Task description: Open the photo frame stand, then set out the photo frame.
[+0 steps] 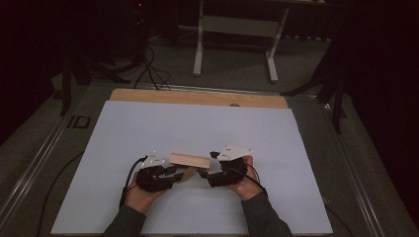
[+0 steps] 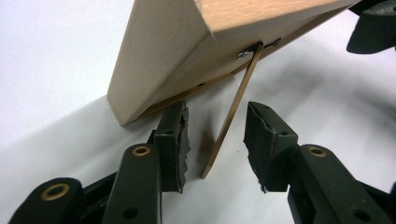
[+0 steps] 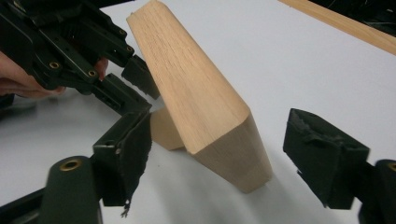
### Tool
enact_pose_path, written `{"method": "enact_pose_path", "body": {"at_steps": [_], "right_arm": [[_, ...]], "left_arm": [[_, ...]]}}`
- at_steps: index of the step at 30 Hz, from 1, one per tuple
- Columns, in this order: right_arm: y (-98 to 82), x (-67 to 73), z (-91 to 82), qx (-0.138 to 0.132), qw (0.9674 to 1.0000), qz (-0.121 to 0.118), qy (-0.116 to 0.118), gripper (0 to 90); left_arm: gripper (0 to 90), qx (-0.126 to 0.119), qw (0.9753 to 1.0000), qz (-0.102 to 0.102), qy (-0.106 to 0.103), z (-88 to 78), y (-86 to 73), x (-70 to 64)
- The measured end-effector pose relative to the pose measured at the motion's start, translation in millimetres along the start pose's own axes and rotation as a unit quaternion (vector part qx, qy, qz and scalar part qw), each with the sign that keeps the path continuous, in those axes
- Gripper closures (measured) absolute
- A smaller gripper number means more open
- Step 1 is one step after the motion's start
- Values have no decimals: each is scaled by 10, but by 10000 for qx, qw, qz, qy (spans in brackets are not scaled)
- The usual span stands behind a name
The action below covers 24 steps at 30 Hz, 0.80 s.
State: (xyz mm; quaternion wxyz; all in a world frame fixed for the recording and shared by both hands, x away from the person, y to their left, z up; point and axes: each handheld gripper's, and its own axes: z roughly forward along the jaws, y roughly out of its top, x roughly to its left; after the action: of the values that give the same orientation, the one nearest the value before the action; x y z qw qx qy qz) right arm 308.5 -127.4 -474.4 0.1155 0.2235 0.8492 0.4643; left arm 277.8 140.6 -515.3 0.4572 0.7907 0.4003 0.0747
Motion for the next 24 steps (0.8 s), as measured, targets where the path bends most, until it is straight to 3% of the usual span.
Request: {"method": "enact_pose_path", "body": {"at_steps": [11, 24], "right_arm": [[33, 23, -46, -26, 9999, -124, 104, 190], [71, 17, -138, -311, 9992, -113, 206, 192]], "left_arm": [[586, 8, 10000, 53, -32, -3, -2, -19], [586, 12, 9999, 112, -46, -11, -4, -46]]}}
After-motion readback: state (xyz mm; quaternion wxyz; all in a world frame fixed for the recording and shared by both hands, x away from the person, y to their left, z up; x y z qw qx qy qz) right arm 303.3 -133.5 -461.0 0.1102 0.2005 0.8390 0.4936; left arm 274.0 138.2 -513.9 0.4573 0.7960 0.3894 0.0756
